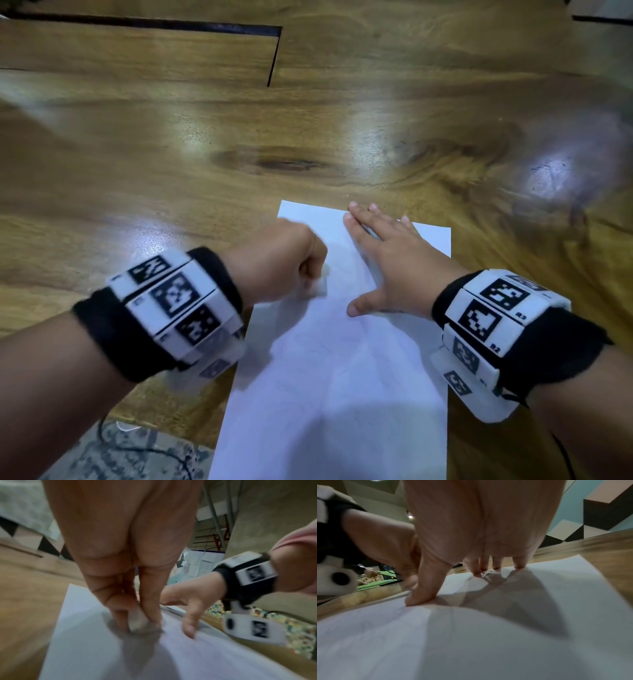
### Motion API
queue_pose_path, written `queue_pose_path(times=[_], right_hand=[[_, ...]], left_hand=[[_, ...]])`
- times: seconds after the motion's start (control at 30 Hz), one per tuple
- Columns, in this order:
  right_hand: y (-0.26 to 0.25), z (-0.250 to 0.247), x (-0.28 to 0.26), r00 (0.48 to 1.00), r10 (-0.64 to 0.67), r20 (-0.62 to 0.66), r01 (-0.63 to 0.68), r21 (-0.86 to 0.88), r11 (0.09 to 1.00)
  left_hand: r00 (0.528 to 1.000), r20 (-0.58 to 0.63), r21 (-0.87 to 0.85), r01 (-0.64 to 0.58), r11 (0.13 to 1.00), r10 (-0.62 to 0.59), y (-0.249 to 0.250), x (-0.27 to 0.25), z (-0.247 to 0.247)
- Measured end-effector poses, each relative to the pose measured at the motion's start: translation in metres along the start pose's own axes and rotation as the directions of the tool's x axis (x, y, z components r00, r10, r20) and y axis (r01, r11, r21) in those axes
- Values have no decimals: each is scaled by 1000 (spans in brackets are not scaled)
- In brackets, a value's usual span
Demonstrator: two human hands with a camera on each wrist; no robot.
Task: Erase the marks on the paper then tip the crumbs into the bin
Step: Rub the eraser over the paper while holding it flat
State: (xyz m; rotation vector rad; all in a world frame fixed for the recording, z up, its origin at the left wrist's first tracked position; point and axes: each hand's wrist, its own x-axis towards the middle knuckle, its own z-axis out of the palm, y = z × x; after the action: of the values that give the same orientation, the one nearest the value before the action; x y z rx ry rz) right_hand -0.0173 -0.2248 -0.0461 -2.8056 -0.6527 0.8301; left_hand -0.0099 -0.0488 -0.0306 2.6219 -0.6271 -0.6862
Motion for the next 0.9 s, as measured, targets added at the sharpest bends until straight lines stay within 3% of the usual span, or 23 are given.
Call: queue_pose_path(times=[0.07, 0.2, 0.27, 0.33, 0.47, 0.6, 0.67, 0.73, 0.83, 0.9], right_hand=[[0, 0, 0, 1000, -1, -1, 1, 3, 1000], [-1, 0, 0, 1000, 7, 0, -7, 1, 1000], [-1, 0, 0, 1000, 9, 2, -9, 3, 1000], [-1, -1, -1, 1000, 8, 5, -8, 2, 1000], [-2, -1, -1, 1000, 9, 13, -9, -6, 1000], [-2, -1, -1, 1000, 13, 10, -13, -2, 1000], [-2, -2, -1, 1000, 12, 11, -12, 1, 1000], [-2, -2, -1, 1000, 11, 8, -11, -1, 1000], [-2, -2, -1, 1000, 8, 16, -7, -10, 1000], [-2, -1, -1, 1000, 8, 18, -8, -10, 1000]], left_hand=[[996, 94, -20, 11, 1000, -9, -2, -3, 0], [977, -192, -89, 77, 993, -93, 3, 30, -19], [964, -257, -58, 61, 996, -74, 6, 34, -18], [980, -201, -28, 7, 1000, -12, 5, 19, -7], [997, 45, -10, -55, 998, 55, 0, -7, 7], [977, -210, -34, 18, 999, -25, 3, 26, -16], [968, -247, -31, 32, 999, -38, 5, 34, -18], [984, -178, -14, -23, 1000, 20, 4, 21, -7], [995, 56, 31, -80, 996, 78, 1, -6, 8], [998, 22, 1, -51, 999, 51, -2, -1, 2]])
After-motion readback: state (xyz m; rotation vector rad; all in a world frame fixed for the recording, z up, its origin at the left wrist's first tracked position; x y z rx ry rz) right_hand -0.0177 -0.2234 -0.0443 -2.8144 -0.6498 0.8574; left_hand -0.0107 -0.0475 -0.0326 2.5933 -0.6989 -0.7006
